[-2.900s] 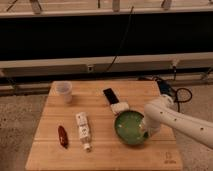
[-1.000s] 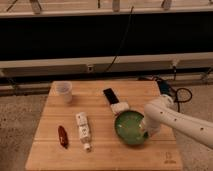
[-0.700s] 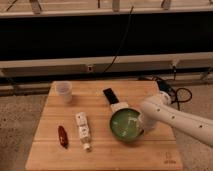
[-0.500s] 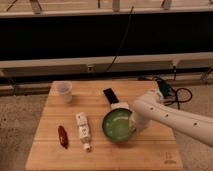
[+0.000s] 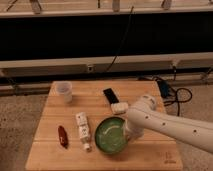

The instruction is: Drag the ceramic bowl in a circle

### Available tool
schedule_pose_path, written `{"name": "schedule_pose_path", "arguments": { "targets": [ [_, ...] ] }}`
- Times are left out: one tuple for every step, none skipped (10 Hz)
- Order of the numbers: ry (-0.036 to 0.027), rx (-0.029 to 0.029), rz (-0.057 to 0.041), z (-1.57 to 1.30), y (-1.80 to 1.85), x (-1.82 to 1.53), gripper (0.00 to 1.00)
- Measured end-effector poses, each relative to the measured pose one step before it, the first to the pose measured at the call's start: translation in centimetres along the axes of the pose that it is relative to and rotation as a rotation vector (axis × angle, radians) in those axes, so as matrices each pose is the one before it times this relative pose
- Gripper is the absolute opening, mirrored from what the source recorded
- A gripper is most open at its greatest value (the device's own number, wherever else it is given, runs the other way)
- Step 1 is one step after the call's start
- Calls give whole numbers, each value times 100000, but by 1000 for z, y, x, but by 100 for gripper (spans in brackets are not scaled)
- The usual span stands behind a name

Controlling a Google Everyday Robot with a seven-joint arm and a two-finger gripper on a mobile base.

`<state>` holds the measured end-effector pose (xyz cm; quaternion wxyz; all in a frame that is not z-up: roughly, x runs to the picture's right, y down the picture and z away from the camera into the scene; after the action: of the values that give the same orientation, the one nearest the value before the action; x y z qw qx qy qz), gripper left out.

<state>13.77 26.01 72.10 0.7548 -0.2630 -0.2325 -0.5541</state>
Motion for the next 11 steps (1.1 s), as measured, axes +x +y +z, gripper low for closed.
{"name": "schedule_pose_path", "arguments": {
  "targets": [
    [-154,-488,1261,121,1167,116,0],
    [-214,-1173,2090,146,1836,244,0],
    [114,-1189,3657,130,2568,696,0],
    [460,-861,3270,-9,2013,796,0],
    [359,-699,2867,29,1534,694,0],
    [360,-814,3831,13,1649,817,0],
    [377,-679,2751,-76,828,637,0],
    [662,-533,2047,-173,376,805,0],
    [1316,-967,2034,-367,37,1484,0],
    [869,-320,1071,-444,-606,1240,0],
    [942,-190,-176,-369,-832,784,0]
  ]
}}
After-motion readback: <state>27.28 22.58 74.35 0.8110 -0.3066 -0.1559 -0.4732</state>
